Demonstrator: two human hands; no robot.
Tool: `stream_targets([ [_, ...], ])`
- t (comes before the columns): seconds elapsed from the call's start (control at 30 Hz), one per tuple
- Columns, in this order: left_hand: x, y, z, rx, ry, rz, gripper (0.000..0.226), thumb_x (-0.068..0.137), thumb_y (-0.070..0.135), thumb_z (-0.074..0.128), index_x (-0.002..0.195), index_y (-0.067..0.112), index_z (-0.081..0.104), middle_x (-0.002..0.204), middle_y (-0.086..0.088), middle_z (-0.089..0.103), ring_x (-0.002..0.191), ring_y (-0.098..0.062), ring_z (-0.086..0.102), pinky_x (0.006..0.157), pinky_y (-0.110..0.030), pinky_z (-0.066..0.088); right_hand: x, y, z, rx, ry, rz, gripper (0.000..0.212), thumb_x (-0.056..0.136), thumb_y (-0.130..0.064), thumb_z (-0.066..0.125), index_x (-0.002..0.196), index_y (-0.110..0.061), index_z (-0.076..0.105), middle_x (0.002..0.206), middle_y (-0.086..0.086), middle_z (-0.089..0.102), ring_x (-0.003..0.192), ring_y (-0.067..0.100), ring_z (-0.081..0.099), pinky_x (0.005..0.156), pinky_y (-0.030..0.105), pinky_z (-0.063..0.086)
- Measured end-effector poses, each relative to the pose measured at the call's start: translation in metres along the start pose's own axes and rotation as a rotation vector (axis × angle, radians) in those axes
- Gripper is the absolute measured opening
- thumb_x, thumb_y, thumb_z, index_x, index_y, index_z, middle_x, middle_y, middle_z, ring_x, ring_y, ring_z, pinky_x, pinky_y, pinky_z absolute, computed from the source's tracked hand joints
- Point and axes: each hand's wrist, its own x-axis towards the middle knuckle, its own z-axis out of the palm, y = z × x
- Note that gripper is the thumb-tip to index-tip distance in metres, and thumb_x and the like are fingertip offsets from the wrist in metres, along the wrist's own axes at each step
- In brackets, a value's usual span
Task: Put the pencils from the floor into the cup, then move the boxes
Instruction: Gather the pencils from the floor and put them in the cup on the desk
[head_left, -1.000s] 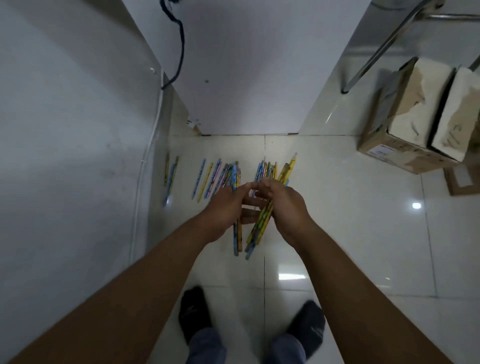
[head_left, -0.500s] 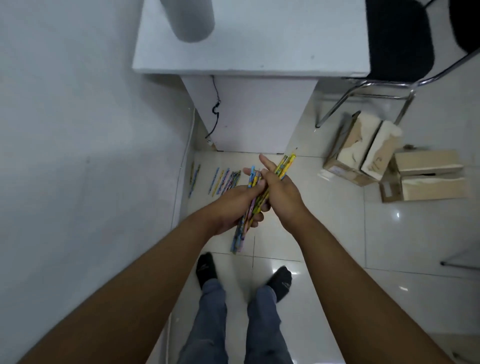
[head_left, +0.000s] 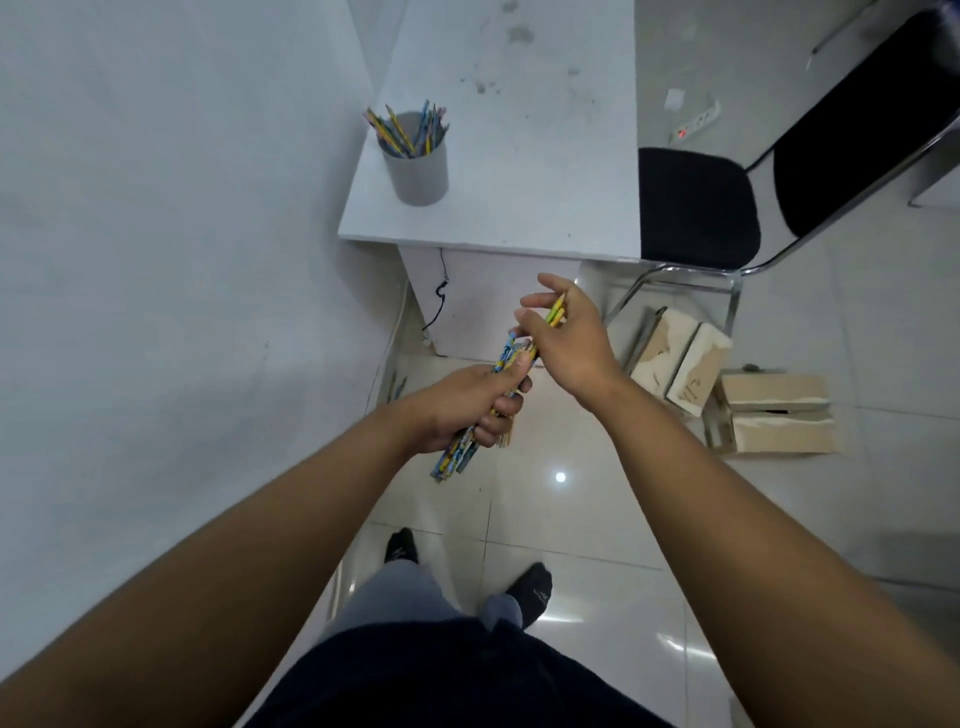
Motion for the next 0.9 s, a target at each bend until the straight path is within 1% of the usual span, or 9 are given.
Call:
stream_targets([
  [0.1, -0.009, 0.012, 0.009, -0.011, -0.005, 0.042, 0.041, 0.102, 0.059, 0.05, 0.099, 0.018, 0.048, 0.066, 0.006, 0.028, 0.047, -0.006, 0.021, 0.041, -0.018, 0.022, 0.006, -0.02, -0.004, -0.031, 0.022, -0.079, 0.05, 0.1, -0.017, 0.069, 0.147, -0.021, 0.052, 0.124, -0.003, 0.064, 0.077, 0.005, 0.074, 0.079, 0.038, 0.066],
  [0.2, -0.013, 0.016, 0.011, 0.007, -0.008, 0.052, 0.036, 0.103, 0.054, 0.054, 0.096, 0.018, 0.048, 0.065, 0.006, 0.029, 0.047, -0.006, 0.022, 0.041, -0.018, 0.021, 0.015, -0.031, -0.003, -0.03, -0.026, -0.056, 0.029, 0.104, -0.032, 0.06, 0.124, -0.017, 0.073, 0.111, -0.002, 0.075, 0.088, 0.02, 0.077, 0.083, 0.045, 0.064],
  [0.3, -0.012, 0.026, 0.002, 0.081, 0.002, 0.082, 0.037, 0.103, 0.047, 0.059, 0.082, 0.021, 0.044, 0.062, 0.005, 0.03, 0.048, -0.009, 0.023, 0.043, -0.021, 0.023, 0.02, -0.048, 0.004, 0.04, -0.114, 0.036, 0.05, 0.112, -0.044, 0.043, 0.113, -0.009, 0.079, 0.102, 0.009, 0.08, 0.092, 0.029, 0.078, 0.079, 0.036, 0.06],
  [0.4, -0.004, 0.047, -0.016, 0.181, 0.036, 0.084, 0.043, 0.103, 0.042, 0.061, 0.071, 0.023, 0.038, 0.057, 0.005, 0.032, 0.048, -0.01, 0.024, 0.045, -0.023, 0.024, 0.031, -0.056, 0.014, 0.003, -0.184, 0.048, 0.065, 0.113, -0.049, 0.032, 0.107, -0.008, 0.082, 0.092, 0.01, 0.082, 0.088, 0.027, 0.079, 0.08, 0.032, 0.061],
  [0.53, 0.012, 0.081, -0.041, 0.293, 0.05, 0.094, 0.031, 0.103, 0.029, 0.059, 0.078, 0.022, 0.041, 0.06, 0.003, 0.036, 0.049, -0.011, 0.028, 0.046, -0.024, 0.025, 0.054, -0.065, 0.031, -0.061, -0.216, 0.068, 0.069, 0.113, -0.052, 0.031, 0.098, -0.013, 0.086, 0.088, 0.003, 0.083, 0.082, 0.014, 0.078, 0.082, 0.024, 0.055],
  [0.67, 0.033, 0.109, -0.071, 0.302, 0.077, 0.094, 0.02, 0.1, 0.022, 0.055, 0.085, 0.021, 0.041, 0.064, 0.001, 0.037, 0.049, -0.012, 0.029, 0.047, -0.025, 0.025, 0.087, -0.085, 0.044, -0.147, -0.295, 0.063, 0.068, 0.113, -0.054, 0.028, 0.108, -0.018, 0.085, 0.1, -0.002, 0.083, 0.09, 0.005, 0.075, 0.087, 0.021, 0.05],
  [0.77, 0.054, 0.128, -0.096, 0.141, 0.187, 0.108, 0.024, 0.1, 0.028, 0.055, 0.081, 0.022, 0.042, 0.063, 0.002, 0.035, 0.048, -0.012, 0.027, 0.045, -0.025, 0.023, 0.117, -0.103, 0.059, 0.06, -0.204, 0.112, 0.057, 0.114, -0.05, 0.027, 0.137, -0.02, 0.071, 0.128, 0.003, 0.074, 0.112, 0.012, 0.067, 0.091, 0.024, 0.05],
  [0.83, 0.066, 0.146, -0.109, -0.127, 0.32, 0.174, 0.029, 0.102, 0.031, 0.058, 0.078, 0.022, 0.043, 0.059, 0.003, 0.033, 0.045, -0.011, 0.026, 0.044, -0.024, 0.024, 0.131, -0.105, 0.068, 0.252, -0.046, 0.209, 0.051, 0.113, -0.051, 0.031, 0.142, -0.026, 0.065, 0.132, 0.001, 0.071, 0.119, 0.017, 0.065, 0.101, 0.038, 0.051],
  [0.9, 0.077, 0.171, -0.126, -0.404, 0.454, 0.256, 0.033, 0.103, 0.03, 0.058, 0.075, 0.02, 0.043, 0.055, 0.004, 0.031, 0.042, -0.011, 0.028, 0.042, -0.023, 0.028, 0.145, -0.102, 0.08, 0.35, 0.034, 0.318, 0.048, 0.111, -0.053, 0.034, 0.138, -0.028, 0.065, 0.133, 0.001, 0.071, 0.12, 0.02, 0.065, 0.109, 0.049, 0.048],
])
